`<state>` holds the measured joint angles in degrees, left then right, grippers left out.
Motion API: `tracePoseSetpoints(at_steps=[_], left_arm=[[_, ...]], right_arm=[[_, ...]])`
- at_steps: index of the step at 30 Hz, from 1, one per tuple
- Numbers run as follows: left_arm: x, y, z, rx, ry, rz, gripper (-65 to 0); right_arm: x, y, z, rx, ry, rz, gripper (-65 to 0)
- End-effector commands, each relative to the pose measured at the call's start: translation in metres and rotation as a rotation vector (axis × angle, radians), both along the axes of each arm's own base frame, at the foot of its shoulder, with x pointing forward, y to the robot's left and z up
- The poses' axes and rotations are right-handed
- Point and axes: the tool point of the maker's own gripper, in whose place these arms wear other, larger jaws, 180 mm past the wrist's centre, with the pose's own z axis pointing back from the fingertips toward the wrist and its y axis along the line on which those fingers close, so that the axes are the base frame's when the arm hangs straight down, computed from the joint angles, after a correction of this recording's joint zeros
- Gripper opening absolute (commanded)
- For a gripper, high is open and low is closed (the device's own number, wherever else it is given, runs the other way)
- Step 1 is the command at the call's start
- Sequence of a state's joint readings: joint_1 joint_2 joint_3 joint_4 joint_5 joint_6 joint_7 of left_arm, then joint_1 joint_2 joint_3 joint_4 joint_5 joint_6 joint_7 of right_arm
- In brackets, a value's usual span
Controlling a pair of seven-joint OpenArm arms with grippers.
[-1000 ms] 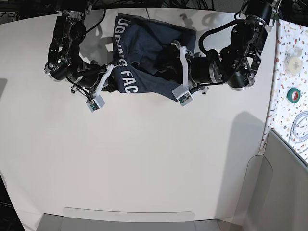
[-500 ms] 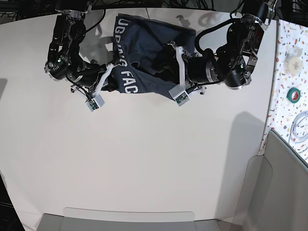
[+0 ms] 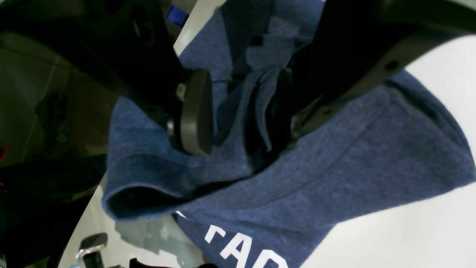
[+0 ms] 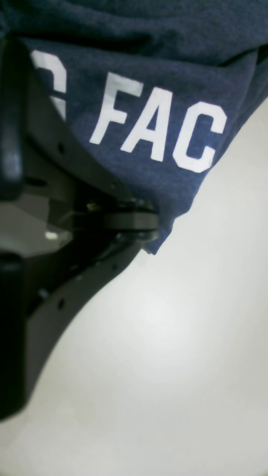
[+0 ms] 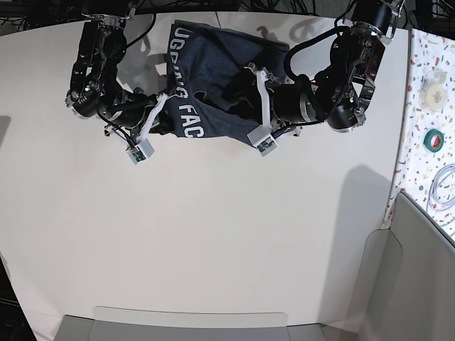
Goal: Layout the t-shirt on the table in an organized manner, then fold the t-shirt properly
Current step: 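Hold the bundle with both grippers and tuck its edges under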
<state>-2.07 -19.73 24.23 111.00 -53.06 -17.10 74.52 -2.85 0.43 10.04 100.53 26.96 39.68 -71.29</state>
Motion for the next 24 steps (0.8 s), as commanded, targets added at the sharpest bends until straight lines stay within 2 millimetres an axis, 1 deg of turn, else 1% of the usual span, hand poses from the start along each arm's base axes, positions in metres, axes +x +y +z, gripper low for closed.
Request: tracePoseSetpoints(at_steps=[1,3,5,7,10,18,20,24], left_arm=[[0.005,-0.002,0.009,-0.025,-0.030,0.001,-39.3],[0.004,-0.002,0.009,-0.025,-0.029,0.001,-40.1],[0.004,-0.002,0.009,-0.025,-0.029,0.001,-44.0],[0.004,-0.002,0.009,-0.025,-0.029,0.001,-51.1],[0.004,-0.001,0.008,-0.022,-0.025,0.001,-64.7],[-0.013,0.003,-0.005,-0.014,0.028,0.010,-65.0],[-0.019,0.010,-0.010,0.003,0.043,0.009,-65.0],[-0.025,0.017,-0.013,0.025,0.050,0.003,-65.0]], right_arm=[[0.009,0.003,0.012,0.024,-0.050,0.002,-65.0],[0.009,0.003,0.012,0.024,-0.050,0.002,-65.0],[0.009,0.002,0.012,0.024,-0.051,0.000,-65.0],[0.009,0.002,0.012,0.024,-0.051,0.000,-65.0],[0.009,0.002,0.012,0.024,-0.051,0.000,-65.0],[0.009,-0.001,0.011,0.015,-0.049,-0.001,-65.0],[0.009,-0.001,0.011,0.015,-0.049,-0.001,-65.0],[0.009,0.000,0.011,0.016,-0.049,-0.001,-65.0]])
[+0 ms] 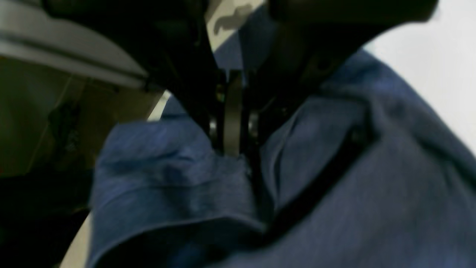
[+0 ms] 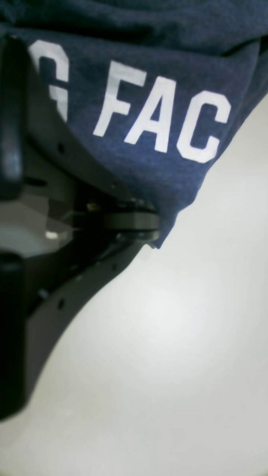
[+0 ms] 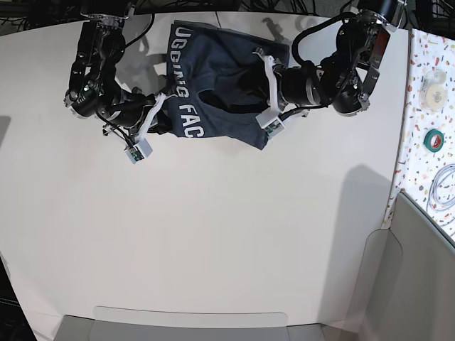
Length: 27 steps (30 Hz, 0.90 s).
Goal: Layout the t-shirt on the table in an organized manner, then fold the t-shirt properly
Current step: 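Hold the bundle with both grippers and tuck its edges under, then release the bundle and lift both grippers away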
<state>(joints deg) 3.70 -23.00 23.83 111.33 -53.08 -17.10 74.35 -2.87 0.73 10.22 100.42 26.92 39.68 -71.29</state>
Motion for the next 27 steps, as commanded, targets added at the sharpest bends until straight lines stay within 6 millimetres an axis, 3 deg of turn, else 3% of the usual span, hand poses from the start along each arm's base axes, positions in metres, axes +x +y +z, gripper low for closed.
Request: tracePoseSetpoints(at_steps=[1,11,19,27], left_arm=[[0.006,0.000,0.013,-0.021,-0.047,-0.004,-65.0],[-0.010,0.022,0.008,0.046,-0.040,-0.032,-65.0],[-0.028,0.031,0.007,0.075,-0.026,-0.057,-65.0],[-0.029,0.039,0.005,0.099,-0.022,-0.060,-65.0]], right_arm=[[0.009,0.002,0.012,0.021,-0.051,0.002,-65.0],[0.006,0.001,-0.004,0.035,0.005,-0.006,-65.0],[0.009,-0.028,-0.005,0.038,0.006,-0.110,-65.0],[0.009,-0.034,-0.005,0.030,0.006,-0.121,-65.0]])
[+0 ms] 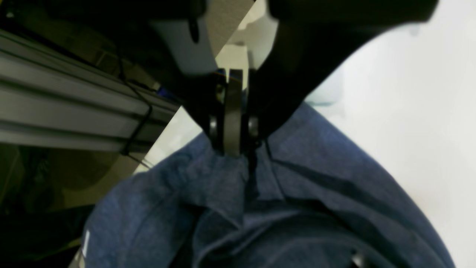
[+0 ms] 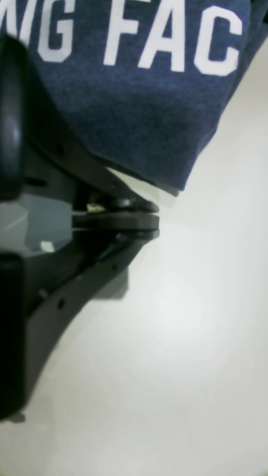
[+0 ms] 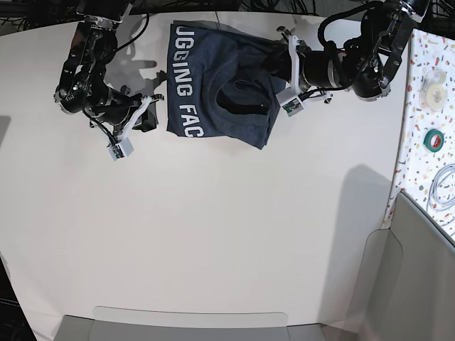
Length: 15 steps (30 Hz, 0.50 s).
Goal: Layout the t-shirt on the table in an organized manner, then fold the t-shirt properly
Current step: 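Release the bundle and lift both grippers away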
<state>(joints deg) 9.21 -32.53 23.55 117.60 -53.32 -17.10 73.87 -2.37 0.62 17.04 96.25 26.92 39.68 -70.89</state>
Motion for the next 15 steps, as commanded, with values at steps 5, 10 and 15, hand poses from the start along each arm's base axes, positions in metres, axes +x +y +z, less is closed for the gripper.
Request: tracePoseSetpoints(at_steps=[5,10,15], left_arm=[[0.009,0.026,0.007,0.011,-0.024,0.100,-65.0],[0.025,0.067,0.016,0.034,-0.061,0.256,-65.0],[0.027,0.087,0.027,-0.007,-0.052,0.354,-65.0]], right_arm=[[0.010,0.002,0.012,0.015,-0.050,0.001,-65.0],[0.010,-0.005,0.012,0.015,-0.050,-0.024,-65.0],[0.008,-0.021,0.006,0.019,-0.032,-0.079,-65.0]])
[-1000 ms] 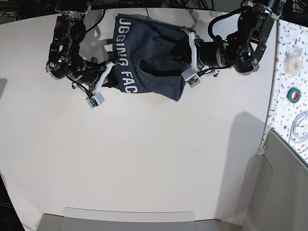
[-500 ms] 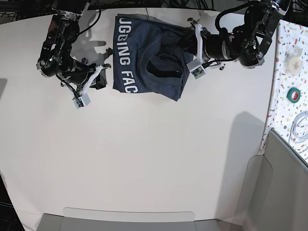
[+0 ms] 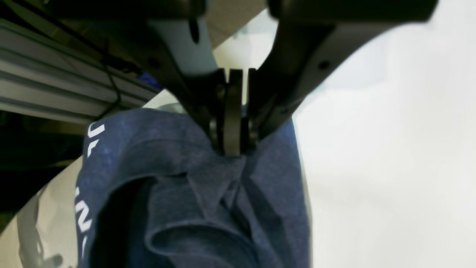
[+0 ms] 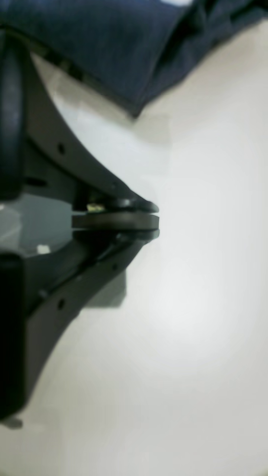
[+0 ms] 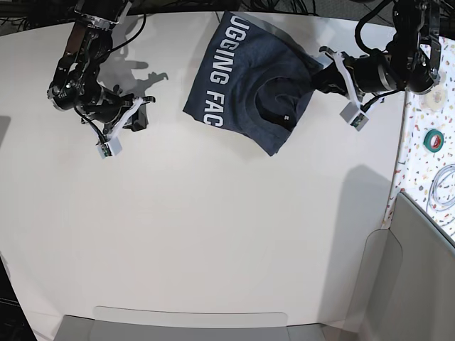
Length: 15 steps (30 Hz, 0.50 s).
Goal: Layout the t-shirt on the table in an organized manner, then fold the t-shirt properly
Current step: 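Release the bundle and lift both grippers away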
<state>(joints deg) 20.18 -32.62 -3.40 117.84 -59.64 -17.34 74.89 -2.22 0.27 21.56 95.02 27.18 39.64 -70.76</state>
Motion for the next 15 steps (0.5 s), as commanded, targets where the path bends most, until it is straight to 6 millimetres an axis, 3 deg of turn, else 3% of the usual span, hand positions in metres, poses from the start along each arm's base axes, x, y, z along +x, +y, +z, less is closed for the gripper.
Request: tracePoseSetpoints(at_steps=[1,9,15], left_arm=[[0.004,0.000,0.010,-0.024,-0.029,0.002,-65.0],[0.000,0.003,0.007,-0.028,-0.012,0.020,-65.0],[0.005,0.038,0.012,0.015,-0.032,0.131,-65.0]], right_arm=[[0.009,-0.003,0.010,0.005,-0.042,-0.006,-65.0],[0.007,-0.002,-0.003,0.032,-0.003,-0.017,-65.0],[0.007,-0.001,-0.003,0.037,-0.003,-0.017,-65.0]])
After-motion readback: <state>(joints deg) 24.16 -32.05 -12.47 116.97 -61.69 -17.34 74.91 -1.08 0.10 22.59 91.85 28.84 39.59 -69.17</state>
